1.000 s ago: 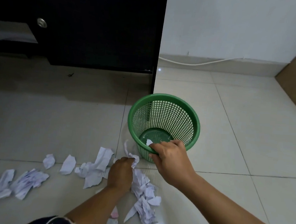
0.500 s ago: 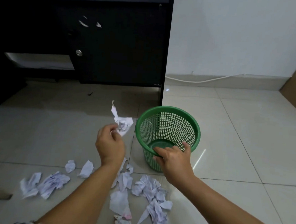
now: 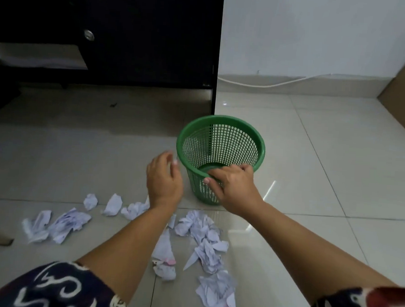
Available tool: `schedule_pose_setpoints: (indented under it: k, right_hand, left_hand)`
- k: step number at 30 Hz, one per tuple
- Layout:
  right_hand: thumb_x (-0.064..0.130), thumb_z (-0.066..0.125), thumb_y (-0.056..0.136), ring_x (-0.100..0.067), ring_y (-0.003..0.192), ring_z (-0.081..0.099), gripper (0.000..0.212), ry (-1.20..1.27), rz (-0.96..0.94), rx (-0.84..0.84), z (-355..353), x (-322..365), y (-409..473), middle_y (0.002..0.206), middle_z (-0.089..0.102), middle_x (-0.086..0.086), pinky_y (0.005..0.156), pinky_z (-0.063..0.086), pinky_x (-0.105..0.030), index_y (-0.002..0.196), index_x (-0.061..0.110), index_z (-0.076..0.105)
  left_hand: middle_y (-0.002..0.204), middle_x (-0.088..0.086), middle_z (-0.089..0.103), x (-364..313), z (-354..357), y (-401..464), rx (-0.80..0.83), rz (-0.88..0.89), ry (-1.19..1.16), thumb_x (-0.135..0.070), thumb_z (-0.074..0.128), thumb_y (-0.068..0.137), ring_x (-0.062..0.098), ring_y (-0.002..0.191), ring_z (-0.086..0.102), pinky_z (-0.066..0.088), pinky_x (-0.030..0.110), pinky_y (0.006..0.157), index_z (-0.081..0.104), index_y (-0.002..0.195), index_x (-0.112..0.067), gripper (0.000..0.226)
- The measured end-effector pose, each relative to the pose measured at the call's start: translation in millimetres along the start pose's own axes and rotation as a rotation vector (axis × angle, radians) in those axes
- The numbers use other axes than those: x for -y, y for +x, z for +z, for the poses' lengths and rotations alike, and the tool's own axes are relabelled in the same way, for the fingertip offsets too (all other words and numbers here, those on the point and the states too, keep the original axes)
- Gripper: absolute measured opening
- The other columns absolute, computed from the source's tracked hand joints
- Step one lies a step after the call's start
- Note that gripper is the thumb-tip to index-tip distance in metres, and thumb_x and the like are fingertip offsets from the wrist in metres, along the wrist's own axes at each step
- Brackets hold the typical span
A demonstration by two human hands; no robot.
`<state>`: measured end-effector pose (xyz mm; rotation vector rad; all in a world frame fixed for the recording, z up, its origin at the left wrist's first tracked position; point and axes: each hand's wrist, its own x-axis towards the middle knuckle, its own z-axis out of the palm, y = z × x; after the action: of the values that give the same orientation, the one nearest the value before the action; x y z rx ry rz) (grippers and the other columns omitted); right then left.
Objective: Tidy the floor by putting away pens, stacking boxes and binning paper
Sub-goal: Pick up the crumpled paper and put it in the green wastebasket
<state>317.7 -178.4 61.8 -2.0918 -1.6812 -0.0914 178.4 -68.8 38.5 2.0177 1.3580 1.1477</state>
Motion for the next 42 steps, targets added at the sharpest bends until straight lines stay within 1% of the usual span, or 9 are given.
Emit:
schedule_pose_setpoints:
  k: [4, 7, 13, 21, 25, 28, 33, 37, 42]
  right_hand:
    - [0.049, 0.04, 0.096, -0.013, 0.076, 0.052, 0.034, -0.056, -0.008, -0.032, 7.7, -1.5, -5.3, 0.079, 0.064, 0.013, 0.082, 0.03, -0.038, 0.1, 0.029, 0.068]
    - [0.049, 0.041, 0.097, -0.013, 0.077, 0.053, 0.034, -0.067, -0.012, -0.052, 12.3, -2.8, -5.7, 0.08, 0.064, 0.012, 0.082, 0.032, -0.038, 0.099, 0.029, 0.068]
    - [0.051, 0.038, 0.097, -0.012, 0.081, 0.053, 0.037, -0.032, 0.023, -0.072, 16.0, -0.5, -3.7, 0.082, 0.064, 0.013, 0.085, 0.033, -0.04, 0.1, 0.03, 0.068]
    - [0.052, 0.037, 0.097, -0.013, 0.078, 0.052, 0.038, -0.034, -0.007, -0.077, 14.3, -5.1, -3.3, 0.079, 0.064, 0.012, 0.083, 0.032, -0.038, 0.098, 0.03, 0.068]
    - [0.051, 0.038, 0.097, -0.013, 0.076, 0.053, 0.037, -0.042, -0.018, -0.084, 12.6, -6.2, -1.9, 0.078, 0.063, 0.012, 0.082, 0.032, -0.038, 0.097, 0.03, 0.069]
    - [0.05, 0.04, 0.096, -0.013, 0.075, 0.053, 0.035, -0.045, -0.02, -0.088, 12.2, -4.5, -1.7, 0.076, 0.063, 0.012, 0.081, 0.031, -0.038, 0.095, 0.029, 0.069]
    - [0.05, 0.038, 0.097, -0.011, 0.073, 0.051, 0.037, -0.052, -0.017, -0.068, 10.2, -1.7, -0.6, 0.076, 0.063, 0.013, 0.08, 0.031, -0.036, 0.096, 0.03, 0.069]
    - [0.049, 0.04, 0.097, -0.012, 0.073, 0.052, 0.034, -0.062, -0.019, -0.07, 10.3, -2.3, -1.0, 0.076, 0.063, 0.013, 0.08, 0.033, -0.037, 0.095, 0.03, 0.068]
    - [0.049, 0.04, 0.097, -0.013, 0.073, 0.052, 0.034, -0.094, -0.026, -0.071, 12.1, -2.0, -0.7, 0.077, 0.064, 0.013, 0.079, 0.033, -0.037, 0.096, 0.03, 0.068]
  left_hand:
    - [0.106, 0.007, 0.07, 47.9, 12.1, -56.2, 0.422, -0.099, 0.105, -0.01, 0.055, 0.089, 0.026, 0.097, 0.064, 0.047, 0.027, 0.083, 0.069, 0.107, -0.017, 0.024]
    - [0.131, 0.004, 0.057, 59.7, 31.5, -86.5, 0.721, 0.022, 0.308, -0.026, 0.06, 0.087, 0.023, 0.12, 0.05, 0.041, 0.03, 0.1, 0.059, 0.127, -0.025, 0.04]
    - [0.159, 0.002, 0.013, 59.1, 49.4, -119.8, 0.929, 0.011, 0.589, -0.047, 0.051, 0.092, 0.026, 0.146, 0.011, 0.022, 0.038, 0.115, 0.025, 0.148, -0.035, 0.063]
    - [0.133, 0.006, 0.056, 73.1, 46.6, -117.1, 0.67, -0.008, 0.282, -0.006, 0.066, 0.082, 0.025, 0.123, 0.05, 0.032, 0.015, 0.094, 0.07, 0.113, -0.013, 0.032]
    - [0.104, 0.007, 0.064, 66.2, 40.6, -100.1, 0.483, -0.076, 0.093, 0.0, 0.063, 0.083, 0.028, 0.097, 0.06, 0.048, 0.027, 0.082, 0.065, 0.083, -0.019, 0.019]
    - [0.111, 0.009, 0.065, 46.9, 22.4, -82.4, 0.189, -0.158, -0.046, -0.005, 0.065, 0.086, 0.027, 0.102, 0.059, 0.048, 0.035, 0.085, 0.065, 0.095, -0.013, 0.012]
    - [0.105, 0.002, 0.065, -2.0, -16.5, -19.2, -0.257, -0.271, -0.205, -0.012, 0.062, 0.091, 0.017, 0.092, 0.057, 0.039, 0.024, 0.076, 0.061, 0.1, -0.014, 0.01]
    - [0.128, 0.002, 0.062, -28.0, -21.6, 29.1, -0.269, -0.134, -0.299, -0.011, 0.06, 0.09, 0.019, 0.112, 0.06, 0.049, 0.029, 0.093, 0.064, 0.101, -0.017, 0.013]
    - [0.131, -0.007, 0.056, -55.8, 0.5, 54.4, -0.046, 0.084, -0.271, -0.018, 0.065, 0.089, 0.012, 0.111, 0.056, 0.043, 0.014, 0.087, 0.064, 0.097, -0.017, 0.009]
